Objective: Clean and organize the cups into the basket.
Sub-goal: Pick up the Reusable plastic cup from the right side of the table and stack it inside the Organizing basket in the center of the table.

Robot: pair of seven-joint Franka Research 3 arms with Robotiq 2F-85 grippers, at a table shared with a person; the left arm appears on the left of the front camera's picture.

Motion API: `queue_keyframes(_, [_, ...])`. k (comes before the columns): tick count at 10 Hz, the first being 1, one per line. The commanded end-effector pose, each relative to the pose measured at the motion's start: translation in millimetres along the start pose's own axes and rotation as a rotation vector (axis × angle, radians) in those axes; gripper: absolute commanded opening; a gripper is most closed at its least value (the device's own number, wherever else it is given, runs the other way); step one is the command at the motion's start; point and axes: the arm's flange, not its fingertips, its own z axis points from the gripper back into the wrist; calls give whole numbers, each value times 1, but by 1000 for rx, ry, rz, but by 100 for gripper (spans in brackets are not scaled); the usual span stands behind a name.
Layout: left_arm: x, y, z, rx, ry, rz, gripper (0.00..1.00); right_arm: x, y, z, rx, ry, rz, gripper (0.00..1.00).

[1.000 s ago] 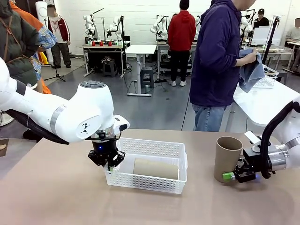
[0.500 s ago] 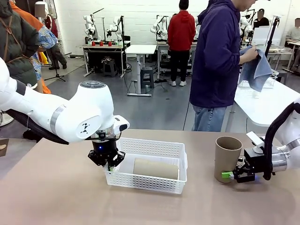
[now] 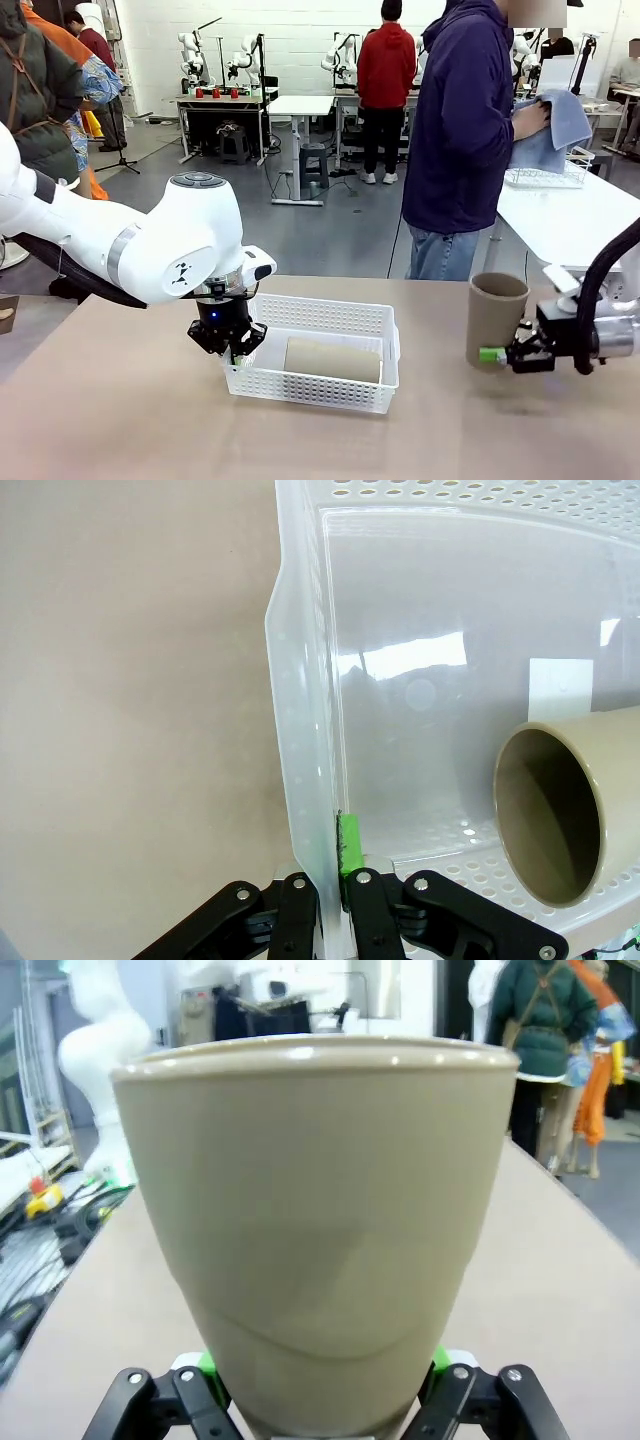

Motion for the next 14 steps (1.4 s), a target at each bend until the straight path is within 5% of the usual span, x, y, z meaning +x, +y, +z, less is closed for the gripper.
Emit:
queue_keyframes(1, [-1,0,2,2,-7,-2,0,90,46,8,-185,6,10,0])
queue_keyframes(4, [-1,0,2,2,-7,-2,0,168,73,18,-224,-19,28,0])
queue_keyframes(12, [-1,0,2,2,-7,-2,0,184,75,27,-210,-24,58,0])
queue_keyframes(13, [-1,0,2,2,-7,-2,0,187,76,26,-218,-12,43,79])
queue_keyframes(14, [-1,0,2,2,-7,-2,0,207,76,-2,-168,124,60,79])
